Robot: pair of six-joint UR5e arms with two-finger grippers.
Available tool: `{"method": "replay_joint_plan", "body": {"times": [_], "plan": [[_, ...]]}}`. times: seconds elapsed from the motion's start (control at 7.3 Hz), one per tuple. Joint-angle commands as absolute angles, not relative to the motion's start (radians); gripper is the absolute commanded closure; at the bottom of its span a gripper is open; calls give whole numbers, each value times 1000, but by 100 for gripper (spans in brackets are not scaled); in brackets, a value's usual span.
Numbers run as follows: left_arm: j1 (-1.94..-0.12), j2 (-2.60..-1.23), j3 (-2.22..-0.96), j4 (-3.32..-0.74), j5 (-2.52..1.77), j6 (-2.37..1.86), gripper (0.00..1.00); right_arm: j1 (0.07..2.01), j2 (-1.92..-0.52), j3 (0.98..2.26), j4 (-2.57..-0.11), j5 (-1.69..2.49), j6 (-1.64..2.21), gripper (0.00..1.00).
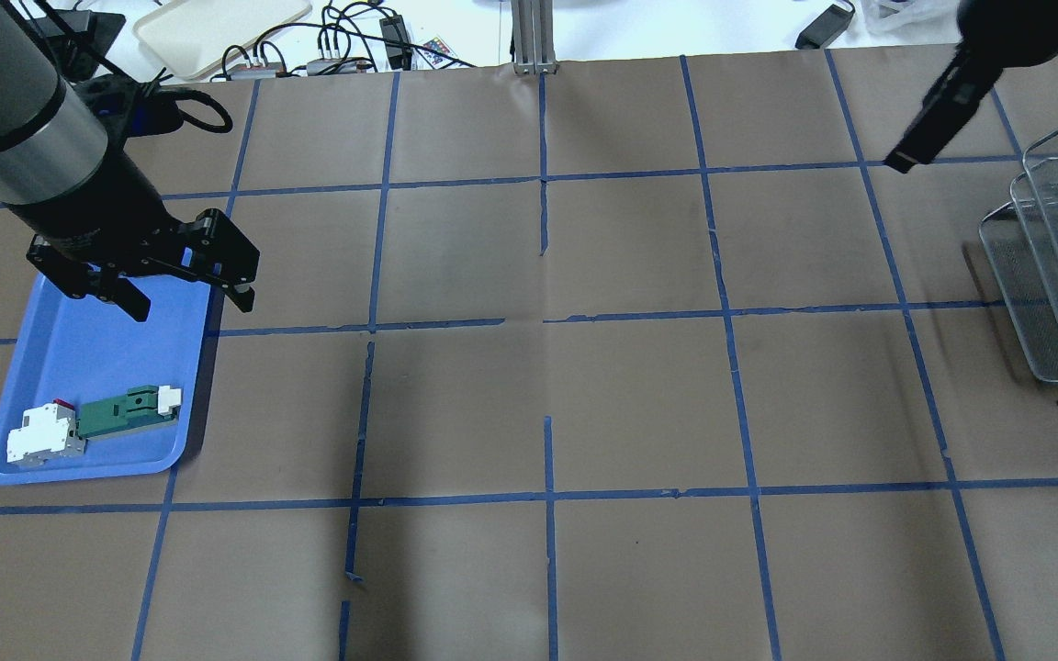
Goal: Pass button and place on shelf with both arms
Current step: 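Release the button in the basket and raise the right gripper back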
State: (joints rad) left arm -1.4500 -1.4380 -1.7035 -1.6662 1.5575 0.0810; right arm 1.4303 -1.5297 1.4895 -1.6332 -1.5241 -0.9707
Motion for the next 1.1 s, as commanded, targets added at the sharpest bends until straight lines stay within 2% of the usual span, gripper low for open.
{"method": "replay_joint_plan", "body": {"times": [0.0,0.27,0.96], "plan": [[-1450,-1433,-1710,-1664,1549,83,0,1564,-1534,1482,-1641,-1525,-537,0],[-1454,-1430,-1710,-1669,1549,86,0,1569,-1522,1447,-1641,-1482,-256,0],[-1460,-1404,-1718,-1681,1554,84,0,1583,-1511,1454,-1543,-1557,-46,0]]}}
